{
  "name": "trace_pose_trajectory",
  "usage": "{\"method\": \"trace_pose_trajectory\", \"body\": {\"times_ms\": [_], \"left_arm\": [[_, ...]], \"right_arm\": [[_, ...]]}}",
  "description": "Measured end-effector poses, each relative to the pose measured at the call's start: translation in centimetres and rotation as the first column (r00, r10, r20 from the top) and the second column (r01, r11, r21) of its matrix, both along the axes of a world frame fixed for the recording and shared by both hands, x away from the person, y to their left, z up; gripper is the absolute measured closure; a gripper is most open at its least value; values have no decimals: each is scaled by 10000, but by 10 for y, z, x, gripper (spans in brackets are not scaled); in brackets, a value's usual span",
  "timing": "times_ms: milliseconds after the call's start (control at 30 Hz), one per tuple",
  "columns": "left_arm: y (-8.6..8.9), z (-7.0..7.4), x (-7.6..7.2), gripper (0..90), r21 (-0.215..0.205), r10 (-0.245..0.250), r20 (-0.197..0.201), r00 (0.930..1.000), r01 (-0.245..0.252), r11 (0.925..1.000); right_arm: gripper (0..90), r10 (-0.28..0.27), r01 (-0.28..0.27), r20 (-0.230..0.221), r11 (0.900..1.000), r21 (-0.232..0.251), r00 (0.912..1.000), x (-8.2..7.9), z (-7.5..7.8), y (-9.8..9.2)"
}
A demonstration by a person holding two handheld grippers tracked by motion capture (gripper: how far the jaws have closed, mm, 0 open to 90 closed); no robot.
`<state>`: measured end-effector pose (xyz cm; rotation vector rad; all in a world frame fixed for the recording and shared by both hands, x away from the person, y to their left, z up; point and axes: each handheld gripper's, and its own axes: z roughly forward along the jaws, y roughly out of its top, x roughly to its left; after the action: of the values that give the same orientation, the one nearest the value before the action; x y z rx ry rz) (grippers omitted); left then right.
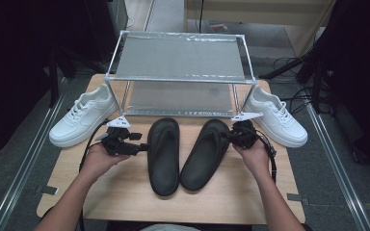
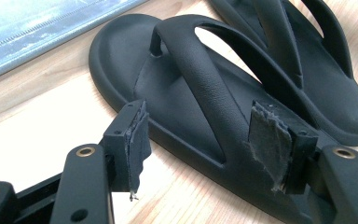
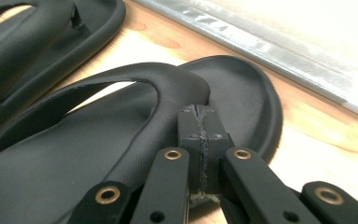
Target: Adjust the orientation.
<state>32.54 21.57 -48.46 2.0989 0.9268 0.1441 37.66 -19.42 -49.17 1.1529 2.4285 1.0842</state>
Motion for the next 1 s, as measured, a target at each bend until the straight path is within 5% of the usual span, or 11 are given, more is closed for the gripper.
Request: {"method": "trace_pose_trajectory", "body": {"times_ms": [400,467,600,700,1000], "left_arm": [[3,-1,1,429,-117,-59,-117,9999,58,9999],[4,-2,1,472,-5,-183,-226,9996,183,9998],[13,-10,9,699,-25,-190,-704,9973,189,9998],[16,-16,15,778,-61,-46,-1086,9941,40,10000],[0,-25,19,881,567,-484,-1116,9926,550,9969]], "right_arm": [[900,238,-236,112,9996,-169,9997,4,-4,26],[900,172,-170,278,9998,-70,9995,1,1,25],[900,175,-194,523,9991,368,9985,-12,13,20],[900,366,-370,265,9992,158,9990,-24,12,13],[900,673,-682,-611,9976,-130,9959,-56,1,1]]}}
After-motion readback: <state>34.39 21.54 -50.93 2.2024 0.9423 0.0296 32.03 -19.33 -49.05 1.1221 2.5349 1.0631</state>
